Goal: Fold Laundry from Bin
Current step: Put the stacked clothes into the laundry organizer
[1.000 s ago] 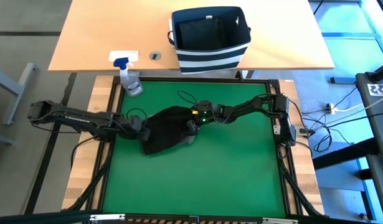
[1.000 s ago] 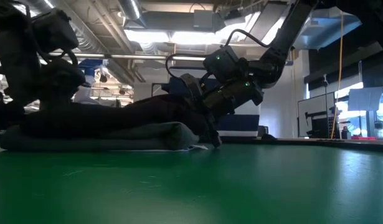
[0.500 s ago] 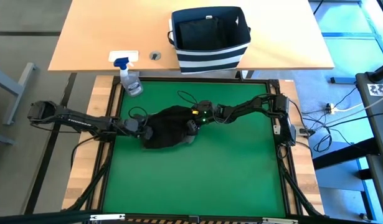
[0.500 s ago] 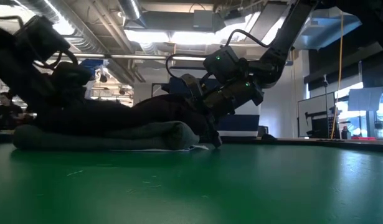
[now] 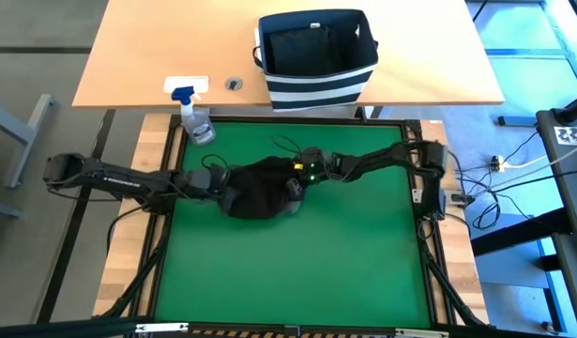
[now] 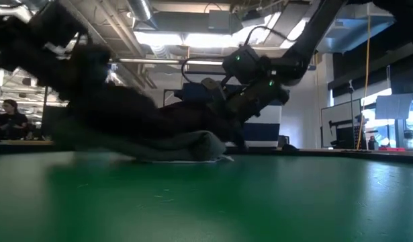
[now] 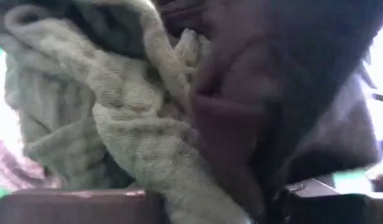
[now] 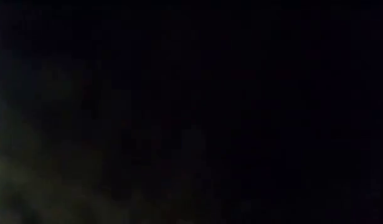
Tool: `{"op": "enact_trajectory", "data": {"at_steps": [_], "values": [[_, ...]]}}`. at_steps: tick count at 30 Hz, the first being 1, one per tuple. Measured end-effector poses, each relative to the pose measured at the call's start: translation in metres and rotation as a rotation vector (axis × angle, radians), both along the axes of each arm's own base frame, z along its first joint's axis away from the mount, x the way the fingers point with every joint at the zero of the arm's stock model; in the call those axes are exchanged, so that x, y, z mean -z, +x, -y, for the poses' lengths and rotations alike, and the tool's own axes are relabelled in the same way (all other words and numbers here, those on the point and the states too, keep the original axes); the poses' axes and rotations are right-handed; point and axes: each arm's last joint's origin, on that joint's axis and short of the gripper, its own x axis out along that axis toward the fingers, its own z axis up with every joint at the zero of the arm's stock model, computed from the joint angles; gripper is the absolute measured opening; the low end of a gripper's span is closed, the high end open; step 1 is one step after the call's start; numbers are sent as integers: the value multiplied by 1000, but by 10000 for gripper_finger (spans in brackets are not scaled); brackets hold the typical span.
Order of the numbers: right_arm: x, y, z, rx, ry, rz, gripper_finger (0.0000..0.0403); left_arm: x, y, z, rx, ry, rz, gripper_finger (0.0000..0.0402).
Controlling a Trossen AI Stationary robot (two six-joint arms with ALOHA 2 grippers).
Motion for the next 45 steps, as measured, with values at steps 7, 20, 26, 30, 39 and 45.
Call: {"op": "enact_trajectory", "data": {"at_steps": [7,20,26,30,39,45], "values": [[-78,-18,23,20,-97,16,89,-73,25,-27,86,193,87,112],[-253,-70,107,189,-288,134,89,-192,49,-137,57,393,223,112],[-292,-108,157,332,-402,201,89,-233,79,-204,71,470,260,112],[-310,-136,187,440,-500,276,89,-262,98,-244,62,562,297,112],[-293,-174,266,622,-713,317,89,-254,143,-339,-9,723,244,112],[-222,-181,323,654,-644,143,89,-183,154,-394,-93,607,128,112]]}}
